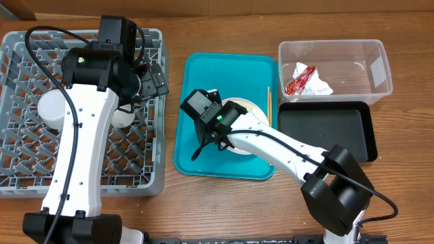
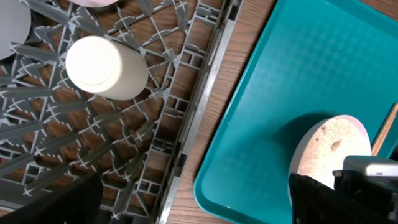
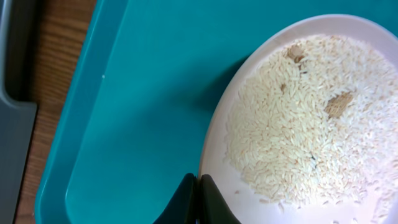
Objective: Sort waste into correct bins and load items into the dishwasher
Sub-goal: 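Tilt the rice plate up on its edge with the right gripper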
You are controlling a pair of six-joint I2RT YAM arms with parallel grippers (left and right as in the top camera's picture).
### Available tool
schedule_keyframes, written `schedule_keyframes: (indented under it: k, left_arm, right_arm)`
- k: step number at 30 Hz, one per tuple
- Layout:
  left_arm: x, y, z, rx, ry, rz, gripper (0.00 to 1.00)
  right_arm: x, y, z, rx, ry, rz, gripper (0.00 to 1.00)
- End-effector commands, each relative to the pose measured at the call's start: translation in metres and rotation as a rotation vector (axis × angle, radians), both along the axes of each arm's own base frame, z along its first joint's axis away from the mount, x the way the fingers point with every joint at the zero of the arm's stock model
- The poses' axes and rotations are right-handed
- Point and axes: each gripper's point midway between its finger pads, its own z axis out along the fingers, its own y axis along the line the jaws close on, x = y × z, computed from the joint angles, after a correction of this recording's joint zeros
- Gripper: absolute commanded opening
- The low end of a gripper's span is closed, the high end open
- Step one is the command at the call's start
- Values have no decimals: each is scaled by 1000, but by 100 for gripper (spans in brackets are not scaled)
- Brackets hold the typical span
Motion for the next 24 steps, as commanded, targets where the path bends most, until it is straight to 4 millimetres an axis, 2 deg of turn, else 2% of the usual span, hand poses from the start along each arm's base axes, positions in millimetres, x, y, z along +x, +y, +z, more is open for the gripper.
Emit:
schedule_keyframes:
  k: [1, 6, 13, 24]
  left_arm:
    - [2, -1, 0, -8, 0, 11, 100]
    - [2, -1, 0, -8, 0, 11, 100]
    - [2, -1, 0, -8, 0, 11, 100]
    - [2, -1, 0, -8, 0, 11, 100]
  right_arm:
    - [18, 5, 23, 4, -86, -25, 4]
    - [24, 3, 33, -14, -117, -37, 4]
    - [24, -1, 33, -32, -120, -41, 4]
    - [12, 17, 28, 54, -45, 0, 4]
